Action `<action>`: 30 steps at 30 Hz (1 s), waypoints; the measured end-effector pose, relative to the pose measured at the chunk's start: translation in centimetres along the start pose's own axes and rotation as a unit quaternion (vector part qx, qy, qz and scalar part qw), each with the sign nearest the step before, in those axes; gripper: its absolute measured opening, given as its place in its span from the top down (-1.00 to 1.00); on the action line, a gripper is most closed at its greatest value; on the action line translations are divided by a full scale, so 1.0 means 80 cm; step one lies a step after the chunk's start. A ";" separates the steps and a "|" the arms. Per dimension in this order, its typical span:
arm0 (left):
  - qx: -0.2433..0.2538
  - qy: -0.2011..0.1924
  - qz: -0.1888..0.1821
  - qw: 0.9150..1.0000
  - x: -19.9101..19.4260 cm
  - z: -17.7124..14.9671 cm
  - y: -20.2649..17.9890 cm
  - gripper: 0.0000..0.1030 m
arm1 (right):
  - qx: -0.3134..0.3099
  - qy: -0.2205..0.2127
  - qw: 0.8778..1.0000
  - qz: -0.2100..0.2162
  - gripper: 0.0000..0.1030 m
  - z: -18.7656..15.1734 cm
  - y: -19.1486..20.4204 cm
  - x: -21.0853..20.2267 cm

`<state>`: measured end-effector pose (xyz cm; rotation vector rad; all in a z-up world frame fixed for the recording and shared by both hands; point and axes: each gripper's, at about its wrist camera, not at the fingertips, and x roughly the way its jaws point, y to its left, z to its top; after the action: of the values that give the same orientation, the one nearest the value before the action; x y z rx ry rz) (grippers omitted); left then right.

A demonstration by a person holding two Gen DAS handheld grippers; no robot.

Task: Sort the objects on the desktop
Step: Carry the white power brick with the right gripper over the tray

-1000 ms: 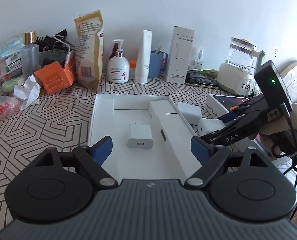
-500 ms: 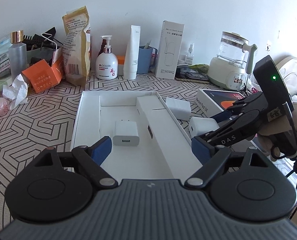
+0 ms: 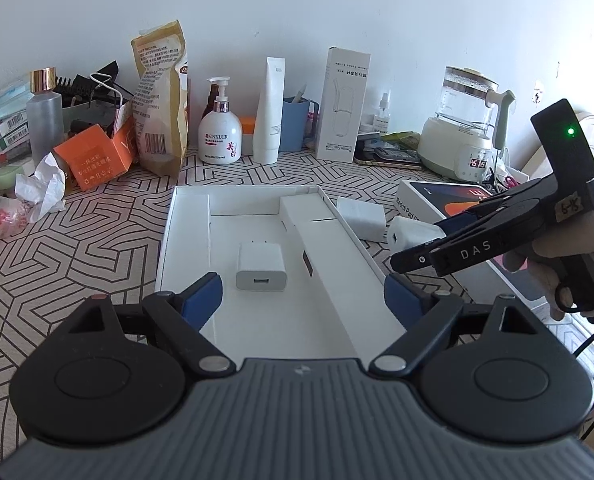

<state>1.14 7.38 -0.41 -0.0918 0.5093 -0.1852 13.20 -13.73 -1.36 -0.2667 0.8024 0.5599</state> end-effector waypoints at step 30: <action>-0.043 -0.007 0.024 0.999 -0.039 -0.004 0.059 -0.72 | -0.053 -0.036 0.991 0.116 -0.54 0.032 0.089 -0.026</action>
<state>-0.96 12.59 0.14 -0.1638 0.5054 -0.1160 9.57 -7.56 1.78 -0.2513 0.7398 0.8283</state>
